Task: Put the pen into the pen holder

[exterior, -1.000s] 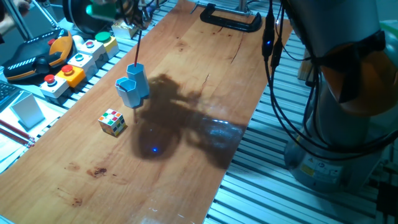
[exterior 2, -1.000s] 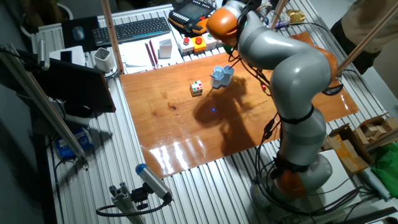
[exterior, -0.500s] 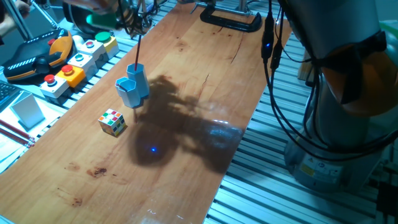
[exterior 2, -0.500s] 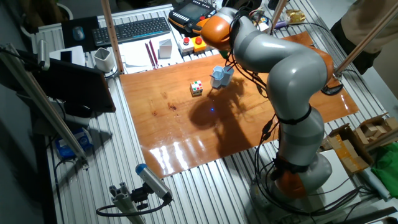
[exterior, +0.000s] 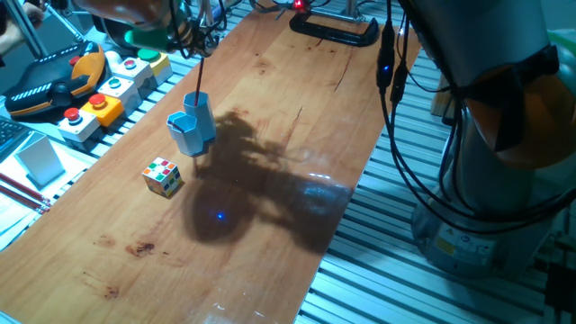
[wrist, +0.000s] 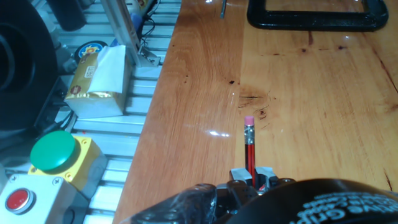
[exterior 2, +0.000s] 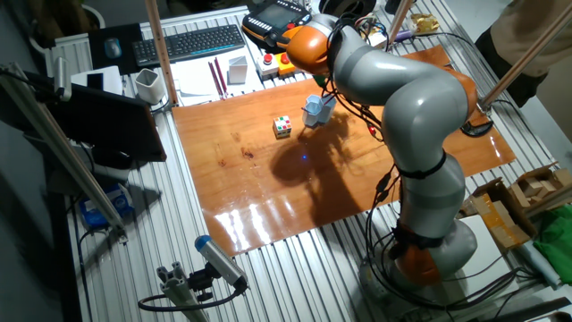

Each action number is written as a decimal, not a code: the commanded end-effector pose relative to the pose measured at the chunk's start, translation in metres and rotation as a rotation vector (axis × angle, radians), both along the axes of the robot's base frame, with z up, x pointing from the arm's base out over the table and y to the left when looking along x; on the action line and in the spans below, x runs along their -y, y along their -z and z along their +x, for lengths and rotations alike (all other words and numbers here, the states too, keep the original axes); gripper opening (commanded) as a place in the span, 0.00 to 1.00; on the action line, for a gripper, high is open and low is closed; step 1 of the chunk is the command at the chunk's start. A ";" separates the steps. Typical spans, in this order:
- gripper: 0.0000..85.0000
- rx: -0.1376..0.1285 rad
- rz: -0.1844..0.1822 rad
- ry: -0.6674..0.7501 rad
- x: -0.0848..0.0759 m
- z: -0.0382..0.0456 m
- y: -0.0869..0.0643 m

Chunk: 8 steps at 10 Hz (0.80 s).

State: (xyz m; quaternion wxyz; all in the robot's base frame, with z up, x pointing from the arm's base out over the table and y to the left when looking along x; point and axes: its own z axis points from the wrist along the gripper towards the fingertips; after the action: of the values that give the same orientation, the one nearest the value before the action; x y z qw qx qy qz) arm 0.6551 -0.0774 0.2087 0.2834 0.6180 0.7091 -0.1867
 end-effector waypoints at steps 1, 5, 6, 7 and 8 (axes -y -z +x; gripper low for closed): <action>0.01 0.002 0.000 0.002 -0.001 -0.0002 0.002; 0.01 0.004 -0.004 0.008 -0.003 -0.0005 0.006; 0.01 0.004 -0.007 0.008 -0.004 -0.0006 0.008; 0.01 0.004 -0.013 0.008 -0.007 -0.0013 0.010; 0.01 0.005 -0.014 0.009 -0.008 -0.0016 0.012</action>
State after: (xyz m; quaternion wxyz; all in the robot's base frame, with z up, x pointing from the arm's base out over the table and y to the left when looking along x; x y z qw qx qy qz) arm 0.6535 -0.0692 0.1964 0.2886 0.6202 0.7040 -0.1911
